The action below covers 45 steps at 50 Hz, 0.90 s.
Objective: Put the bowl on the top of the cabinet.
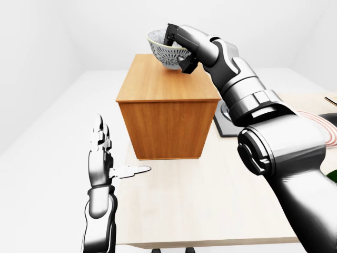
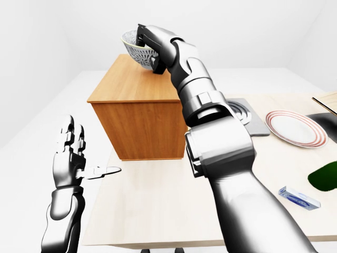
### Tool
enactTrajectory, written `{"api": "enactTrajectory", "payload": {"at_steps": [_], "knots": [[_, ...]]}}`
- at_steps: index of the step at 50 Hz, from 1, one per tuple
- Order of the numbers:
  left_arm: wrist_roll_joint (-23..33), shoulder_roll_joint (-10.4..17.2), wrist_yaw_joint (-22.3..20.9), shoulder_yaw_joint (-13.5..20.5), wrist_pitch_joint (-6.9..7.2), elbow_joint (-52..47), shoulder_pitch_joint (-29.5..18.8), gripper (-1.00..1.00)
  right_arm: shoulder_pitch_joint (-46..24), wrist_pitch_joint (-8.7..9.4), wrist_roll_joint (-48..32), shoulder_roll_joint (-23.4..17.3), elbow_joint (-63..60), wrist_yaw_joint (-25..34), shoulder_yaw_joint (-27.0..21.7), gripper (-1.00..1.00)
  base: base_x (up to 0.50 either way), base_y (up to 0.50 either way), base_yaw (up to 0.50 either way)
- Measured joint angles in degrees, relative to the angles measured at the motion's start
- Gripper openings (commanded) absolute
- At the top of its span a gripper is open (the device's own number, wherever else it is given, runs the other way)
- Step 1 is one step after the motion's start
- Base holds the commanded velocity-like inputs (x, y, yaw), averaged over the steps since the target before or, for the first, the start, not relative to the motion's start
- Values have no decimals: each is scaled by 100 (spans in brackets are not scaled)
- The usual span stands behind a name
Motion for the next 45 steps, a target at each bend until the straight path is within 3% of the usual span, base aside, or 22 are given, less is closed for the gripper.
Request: {"api": "enactTrajectory", "payload": {"at_steps": [18,19,20,21,45], "knots": [[-9,2,-39,-2,0,11,11,100,162,0,-69,141,-49,40,116,-100,0,0,0],[-9,1,-40,-2,0,12,11,100,163,0,-73,142,-53,43,117,-42,0,0,0],[-9,1,-41,-2,0,12,11,100,157,0,-76,142,-72,35,91,63,0,0,0],[-9,1,-42,-2,0,14,11,100,155,0,-82,147,-77,50,74,100,0,0,0],[-20,6,-38,15,0,66,-17,100,-84,0,-246,23,-120,198,-71,100,0,0,0]]}}
